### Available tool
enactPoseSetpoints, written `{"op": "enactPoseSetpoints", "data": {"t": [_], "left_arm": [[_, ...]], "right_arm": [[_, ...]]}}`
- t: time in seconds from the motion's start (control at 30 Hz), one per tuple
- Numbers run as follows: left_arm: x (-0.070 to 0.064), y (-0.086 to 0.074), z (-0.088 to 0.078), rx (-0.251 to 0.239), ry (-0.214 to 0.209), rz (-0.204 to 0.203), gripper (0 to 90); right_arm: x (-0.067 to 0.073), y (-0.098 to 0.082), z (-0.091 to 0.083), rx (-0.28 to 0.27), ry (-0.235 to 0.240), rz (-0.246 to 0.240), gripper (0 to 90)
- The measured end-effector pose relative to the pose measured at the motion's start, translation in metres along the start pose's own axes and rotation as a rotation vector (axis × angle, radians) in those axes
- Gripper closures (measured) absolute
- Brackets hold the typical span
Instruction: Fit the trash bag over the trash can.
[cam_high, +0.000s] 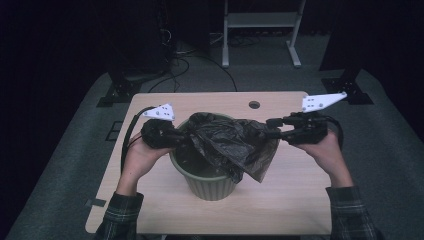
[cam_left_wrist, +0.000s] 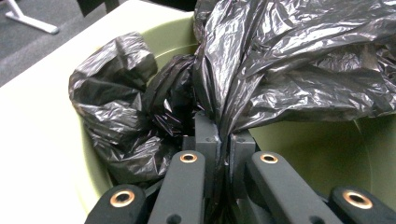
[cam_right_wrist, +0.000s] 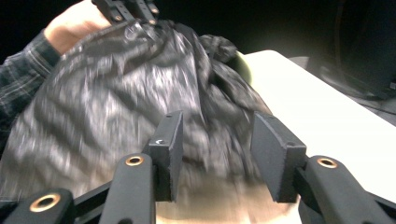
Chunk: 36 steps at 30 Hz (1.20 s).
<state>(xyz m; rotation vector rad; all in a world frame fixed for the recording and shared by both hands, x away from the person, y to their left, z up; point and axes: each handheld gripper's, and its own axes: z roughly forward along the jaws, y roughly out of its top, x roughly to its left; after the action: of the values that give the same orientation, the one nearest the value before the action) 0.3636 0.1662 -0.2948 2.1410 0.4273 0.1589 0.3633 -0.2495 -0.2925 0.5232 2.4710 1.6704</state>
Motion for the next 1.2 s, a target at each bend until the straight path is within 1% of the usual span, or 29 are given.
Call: {"op": "enactPoseSetpoints", "data": {"t": [0.13, 0.17, 0.3, 0.37, 0.43, 0.5, 0.53, 0.57, 0.6, 0.63, 0.67, 0.7, 0.8, 0.83, 0.93, 1.0, 1.07, 1.13, 1.17, 1.2], "left_arm": [[0.002, -0.001, -0.001, -0.005, 0.015, -0.012, 86.1], [0.002, -0.001, -0.001, -0.005, 0.013, -0.013, 86.1], [0.001, -0.001, -0.002, -0.008, 0.021, -0.020, 86.1], [0.000, -0.001, -0.002, -0.011, 0.022, -0.021, 86.0], [0.000, 0.000, -0.001, -0.012, 0.021, -0.016, 85.9], [-0.001, 0.000, 0.001, -0.006, 0.018, -0.010, 85.2], [-0.002, 0.000, 0.002, -0.006, 0.018, -0.009, 84.1], [-0.003, 0.001, 0.002, -0.007, 0.017, -0.005, 83.2], [-0.004, 0.001, 0.003, -0.009, 0.015, -0.004, 81.6], [-0.005, 0.002, 0.003, -0.006, 0.014, 0.002, 79.6], [-0.006, 0.002, 0.004, -0.003, 0.012, 0.007, 79.1], [-0.007, 0.002, 0.004, 0.000, 0.013, 0.012, 76.3], [-0.011, 0.003, 0.007, 0.002, 0.020, 0.035, 66.2], [-0.012, 0.004, 0.008, 0.005, 0.021, 0.038, 59.3], [-0.015, 0.004, 0.010, 0.007, 0.007, 0.056, 51.3], [-0.019, 0.004, 0.012, 0.016, -0.002, 0.079, 51.2], [-0.021, 0.005, 0.014, 0.024, -0.010, 0.092, 50.4], [-0.024, 0.005, 0.017, 0.030, -0.028, 0.102, 49.7], [-0.025, 0.005, 0.019, 0.036, -0.032, 0.112, 49.2], [-0.026, 0.005, 0.021, 0.043, -0.035, 0.118, 48.8]], "right_arm": [[-0.002, -0.015, -0.018, -0.008, -0.031, 0.028, 53.5], [-0.002, -0.019, -0.020, -0.007, -0.025, 0.035, 53.4], [-0.001, -0.028, -0.020, 0.017, -0.035, 0.042, 52.2], [-0.002, -0.032, -0.019, 0.015, -0.025, 0.055, 51.6], [-0.002, -0.035, -0.015, 0.029, -0.024, 0.065, 52.3], [-0.003, -0.037, -0.009, 0.034, 0.001, 0.073, 58.5], [-0.004, -0.036, -0.005, 0.032, 0.008, 0.075, 65.6], [-0.004, -0.036, -0.002, 0.031, 0.029, 0.077, 71.6], [-0.004, -0.034, 0.001, 0.034, 0.047, 0.075, 76.2], [-0.003, -0.032, 0.005, 0.030, 0.049, 0.067, 83.2], [-0.003, -0.030, 0.008, 0.028, 0.061, 0.062, 86.2], [-0.002, -0.026, 0.012, 0.023, 0.065, 0.051, 90.0], [-0.002, -0.017, 0.022, 0.018, 0.075, 0.045, 90.0], [-0.002, -0.013, 0.026, 0.015, 0.079, 0.038, 90.0], [-0.004, -0.001, 0.040, 0.006, 0.091, 0.026, 90.0], [-0.004, 0.008, 0.049, -0.002, 0.095, 0.016, 90.0], [-0.005, 0.019, 0.059, -0.011, 0.104, 0.009, 90.0], [-0.004, 0.027, 0.068, -0.010, 0.107, -0.001, 90.0], [-0.003, 0.034, 0.076, -0.005, 0.113, -0.009, 90.0], [-0.003, 0.037, 0.080, -0.002, 0.116, -0.014, 90.0]]}}
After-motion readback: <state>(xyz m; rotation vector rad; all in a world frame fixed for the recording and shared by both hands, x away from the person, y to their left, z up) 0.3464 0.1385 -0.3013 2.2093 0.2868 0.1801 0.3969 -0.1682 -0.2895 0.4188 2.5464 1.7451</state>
